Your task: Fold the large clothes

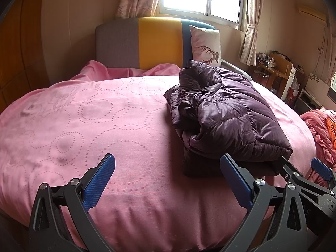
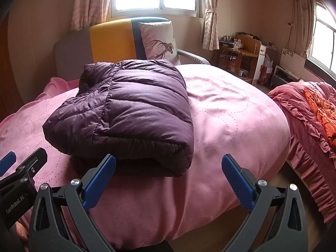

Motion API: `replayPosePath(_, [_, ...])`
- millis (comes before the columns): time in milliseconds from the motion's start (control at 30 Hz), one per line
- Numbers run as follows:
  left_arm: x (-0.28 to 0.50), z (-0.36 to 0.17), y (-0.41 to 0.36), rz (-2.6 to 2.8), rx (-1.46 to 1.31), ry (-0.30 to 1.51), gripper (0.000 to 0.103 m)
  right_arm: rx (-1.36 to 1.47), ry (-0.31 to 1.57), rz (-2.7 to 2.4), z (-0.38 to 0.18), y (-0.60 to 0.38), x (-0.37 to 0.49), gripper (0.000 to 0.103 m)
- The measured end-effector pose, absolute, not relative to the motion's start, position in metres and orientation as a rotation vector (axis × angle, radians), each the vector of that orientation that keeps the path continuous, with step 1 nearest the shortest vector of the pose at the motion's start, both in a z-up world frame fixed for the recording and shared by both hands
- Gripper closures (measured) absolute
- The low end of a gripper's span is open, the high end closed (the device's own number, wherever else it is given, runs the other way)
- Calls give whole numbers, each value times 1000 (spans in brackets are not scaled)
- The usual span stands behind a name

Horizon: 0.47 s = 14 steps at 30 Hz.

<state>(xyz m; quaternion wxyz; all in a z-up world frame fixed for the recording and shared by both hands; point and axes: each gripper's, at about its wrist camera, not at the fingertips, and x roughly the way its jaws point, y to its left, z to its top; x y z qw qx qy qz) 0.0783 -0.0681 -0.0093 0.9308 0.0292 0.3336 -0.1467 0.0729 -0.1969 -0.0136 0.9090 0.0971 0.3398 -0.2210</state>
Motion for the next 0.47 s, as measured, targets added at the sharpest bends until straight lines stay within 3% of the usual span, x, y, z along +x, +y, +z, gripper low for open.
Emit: replayPosePath(467, [84,-17,-72,-299,67,717,4,231,675,-469,-4,-210,71,2])
